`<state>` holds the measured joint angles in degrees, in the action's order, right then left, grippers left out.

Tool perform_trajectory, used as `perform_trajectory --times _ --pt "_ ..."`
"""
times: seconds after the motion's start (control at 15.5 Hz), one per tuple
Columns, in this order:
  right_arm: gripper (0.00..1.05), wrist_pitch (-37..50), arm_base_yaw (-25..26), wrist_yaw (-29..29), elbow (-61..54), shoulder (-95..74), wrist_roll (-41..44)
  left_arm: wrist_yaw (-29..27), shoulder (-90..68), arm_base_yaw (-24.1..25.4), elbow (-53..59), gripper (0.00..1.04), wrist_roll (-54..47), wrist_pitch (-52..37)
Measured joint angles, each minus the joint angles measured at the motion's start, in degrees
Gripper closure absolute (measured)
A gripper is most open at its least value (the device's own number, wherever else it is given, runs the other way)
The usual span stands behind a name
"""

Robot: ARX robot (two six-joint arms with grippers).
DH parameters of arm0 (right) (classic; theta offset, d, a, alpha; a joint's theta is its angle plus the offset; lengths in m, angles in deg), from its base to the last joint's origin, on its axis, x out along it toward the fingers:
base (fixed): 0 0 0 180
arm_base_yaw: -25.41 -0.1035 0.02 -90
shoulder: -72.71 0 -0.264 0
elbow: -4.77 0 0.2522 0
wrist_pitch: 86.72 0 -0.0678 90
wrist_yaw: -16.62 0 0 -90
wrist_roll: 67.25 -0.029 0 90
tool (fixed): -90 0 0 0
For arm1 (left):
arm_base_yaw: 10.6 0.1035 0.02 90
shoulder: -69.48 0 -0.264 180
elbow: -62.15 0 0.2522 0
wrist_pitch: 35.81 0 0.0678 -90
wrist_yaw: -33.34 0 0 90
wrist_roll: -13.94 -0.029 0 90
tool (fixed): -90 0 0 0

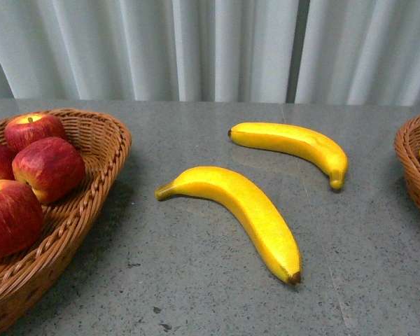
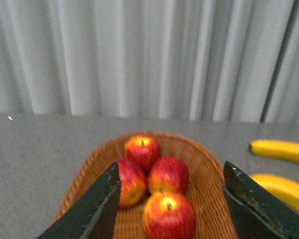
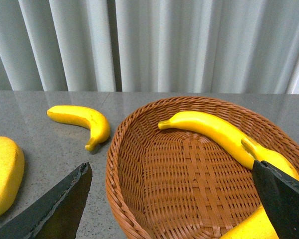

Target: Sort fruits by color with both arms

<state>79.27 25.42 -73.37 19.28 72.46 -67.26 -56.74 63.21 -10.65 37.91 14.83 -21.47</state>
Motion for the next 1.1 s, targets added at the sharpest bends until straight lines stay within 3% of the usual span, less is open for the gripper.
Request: perform_trajectory --times 0.13,0.39,1.1 --pt "0.06 0.0 0.0 0.0 0.0 0.0 0.0 0.0 1.5 -0.1 7.3 0.67 0.0 1.6" --pt "0.06 0.0 0.0 0.0 0.0 0.0 0.0 0.1 3.3 -0.1 7.1 1.03 0.0 -0.1" --pt "0.06 0.0 0.0 0.0 0.0 0.0 0.0 0.0 5.8 -0.1 9.6 1.03 -0.1 -0.3"
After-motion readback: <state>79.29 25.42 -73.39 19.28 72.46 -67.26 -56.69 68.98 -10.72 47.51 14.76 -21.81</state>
